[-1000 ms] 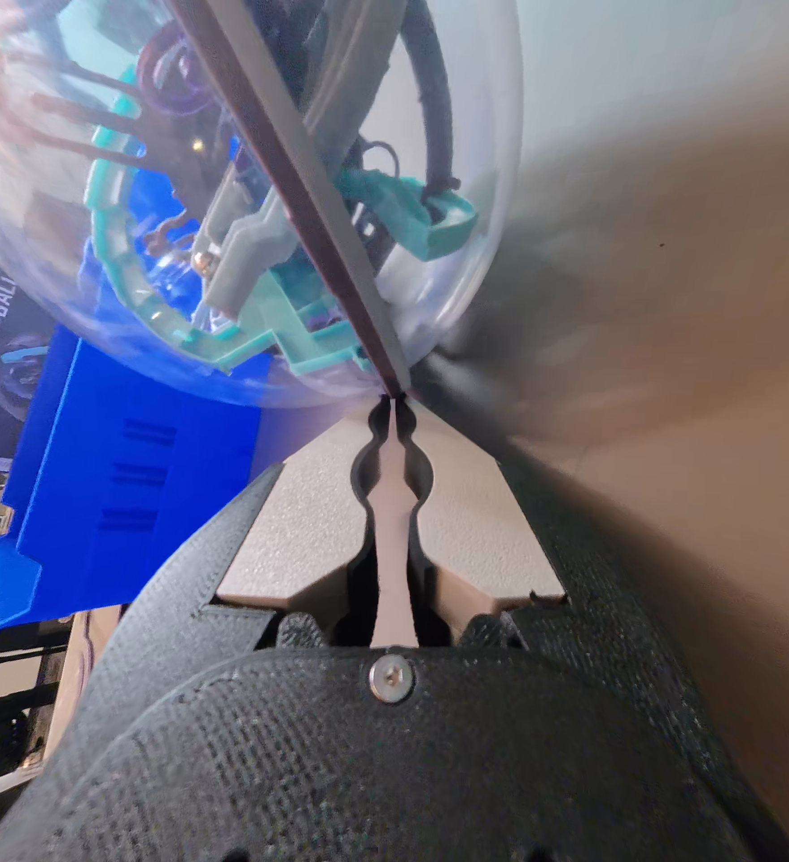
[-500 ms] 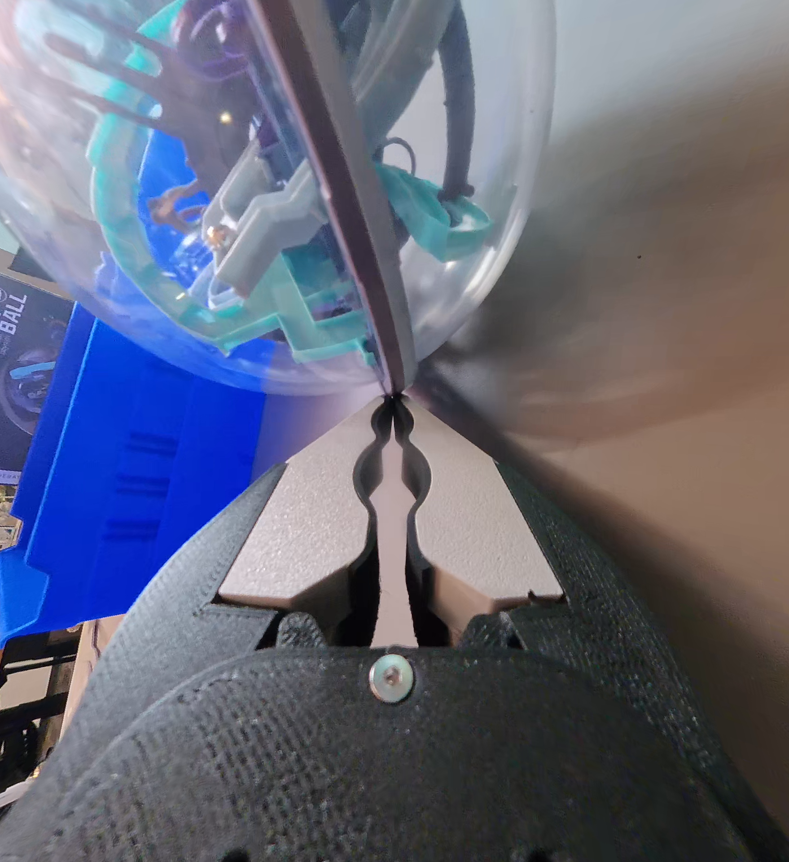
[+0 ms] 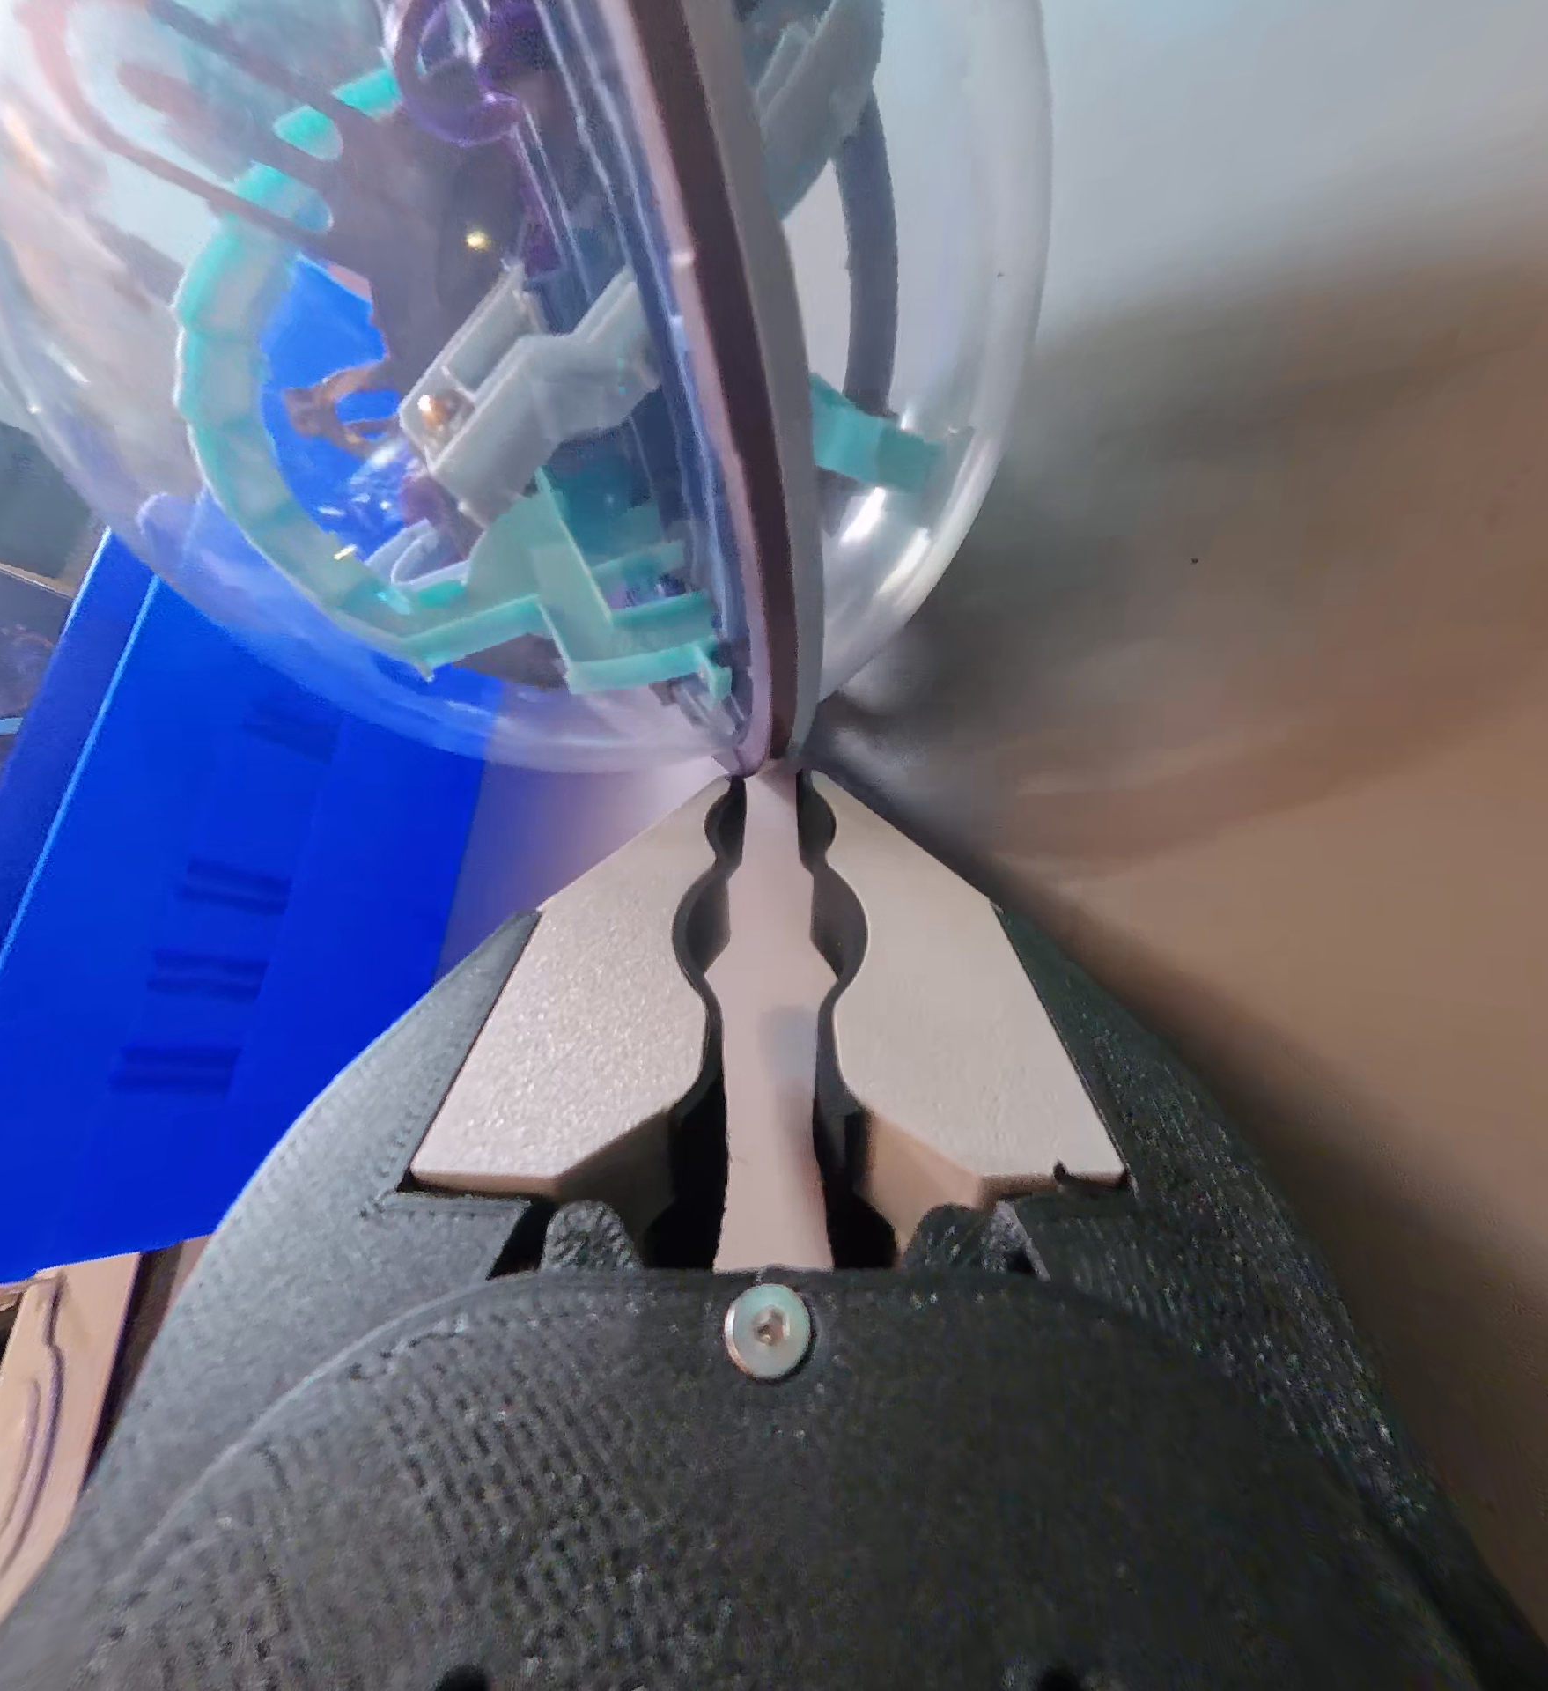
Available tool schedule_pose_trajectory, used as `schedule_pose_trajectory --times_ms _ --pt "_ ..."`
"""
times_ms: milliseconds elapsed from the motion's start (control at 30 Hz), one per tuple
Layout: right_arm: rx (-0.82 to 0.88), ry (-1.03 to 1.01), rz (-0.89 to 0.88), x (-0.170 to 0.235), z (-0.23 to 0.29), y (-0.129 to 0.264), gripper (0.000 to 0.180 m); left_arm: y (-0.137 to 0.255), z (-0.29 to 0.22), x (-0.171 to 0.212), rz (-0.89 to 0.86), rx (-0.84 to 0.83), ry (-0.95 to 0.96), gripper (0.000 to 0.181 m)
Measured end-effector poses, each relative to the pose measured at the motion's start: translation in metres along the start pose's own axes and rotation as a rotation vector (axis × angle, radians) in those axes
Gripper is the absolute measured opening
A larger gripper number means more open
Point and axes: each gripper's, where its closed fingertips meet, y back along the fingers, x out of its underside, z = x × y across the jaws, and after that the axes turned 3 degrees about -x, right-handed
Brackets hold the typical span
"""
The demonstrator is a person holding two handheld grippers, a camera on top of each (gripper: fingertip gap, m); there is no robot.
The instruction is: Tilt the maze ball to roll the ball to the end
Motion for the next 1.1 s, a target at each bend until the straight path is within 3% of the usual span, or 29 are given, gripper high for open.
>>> schedule_pose_trajectory --times_ms 200,733,1100 --pt "0.022 -0.022 -0.014 0.002 0.0 -0.001 0.007 0.0 0.001 -0.002 -0.012 0.008 0.022 0.014" --pt "0.09 0.005 -0.009 -0.001 -0.003 0.002 0.007 -0.004 0.014 0.004 0.051 -0.108 -0.107 0.002" --pt "0.195 0.012 -0.008 -0.006 -0.035 0.035 0.007 0.022 0.057 -0.018 -0.023 -0.27 -0.122 0.001"
